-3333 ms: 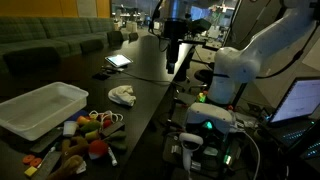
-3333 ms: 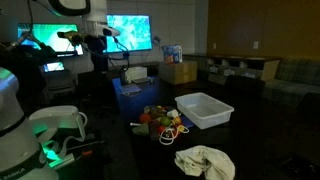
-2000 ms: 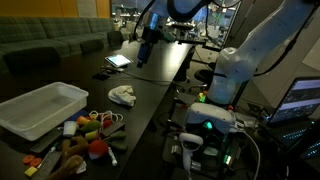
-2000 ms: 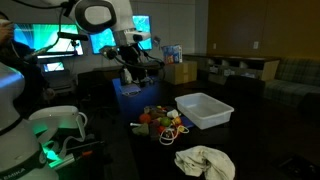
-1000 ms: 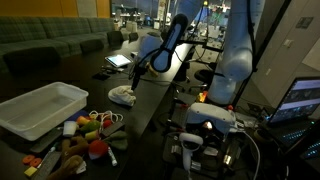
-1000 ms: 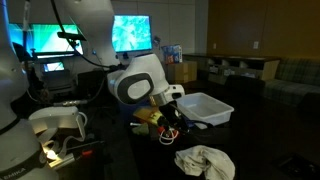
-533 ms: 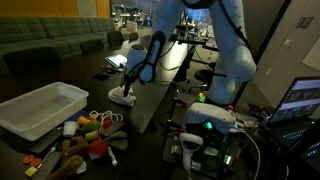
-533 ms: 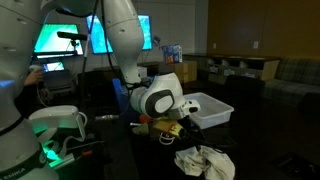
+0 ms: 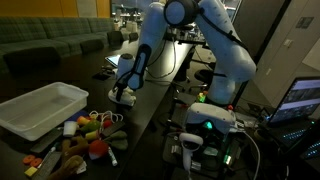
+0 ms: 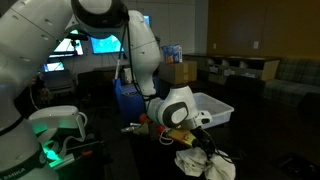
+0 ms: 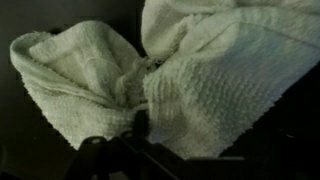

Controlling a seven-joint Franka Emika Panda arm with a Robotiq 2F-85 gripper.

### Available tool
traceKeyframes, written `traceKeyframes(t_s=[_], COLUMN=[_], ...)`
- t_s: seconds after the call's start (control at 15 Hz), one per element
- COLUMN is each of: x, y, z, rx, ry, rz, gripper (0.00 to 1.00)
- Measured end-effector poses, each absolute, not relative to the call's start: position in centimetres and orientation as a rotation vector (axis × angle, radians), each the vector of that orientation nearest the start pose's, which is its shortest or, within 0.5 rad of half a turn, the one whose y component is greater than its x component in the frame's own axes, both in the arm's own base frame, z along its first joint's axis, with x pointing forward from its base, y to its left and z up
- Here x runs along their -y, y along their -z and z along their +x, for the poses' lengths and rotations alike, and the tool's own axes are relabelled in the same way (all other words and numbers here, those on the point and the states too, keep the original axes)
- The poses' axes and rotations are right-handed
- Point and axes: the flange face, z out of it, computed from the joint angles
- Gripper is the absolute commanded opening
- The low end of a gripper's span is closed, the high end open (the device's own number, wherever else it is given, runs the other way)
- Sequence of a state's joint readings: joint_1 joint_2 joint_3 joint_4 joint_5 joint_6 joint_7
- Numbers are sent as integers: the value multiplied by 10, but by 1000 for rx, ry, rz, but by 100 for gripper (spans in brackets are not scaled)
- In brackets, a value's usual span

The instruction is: Use the white cloth to push the items on the table to the left and then put the cloth in the dish

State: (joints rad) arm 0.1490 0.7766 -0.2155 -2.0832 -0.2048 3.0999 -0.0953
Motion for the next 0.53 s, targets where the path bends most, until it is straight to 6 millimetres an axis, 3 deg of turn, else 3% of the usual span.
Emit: traceKeyframes(t_s=[0.2, 0.27, 0.4, 0.53], x=[45, 51, 60, 64], y=[-74, -72, -66, -60], z=[590, 592, 594, 595], rx=[444, 419, 373, 340], ry=[366, 350, 289, 231], rz=[-3286, -3287, -3277, -3248], gripper=[98, 74, 72, 57])
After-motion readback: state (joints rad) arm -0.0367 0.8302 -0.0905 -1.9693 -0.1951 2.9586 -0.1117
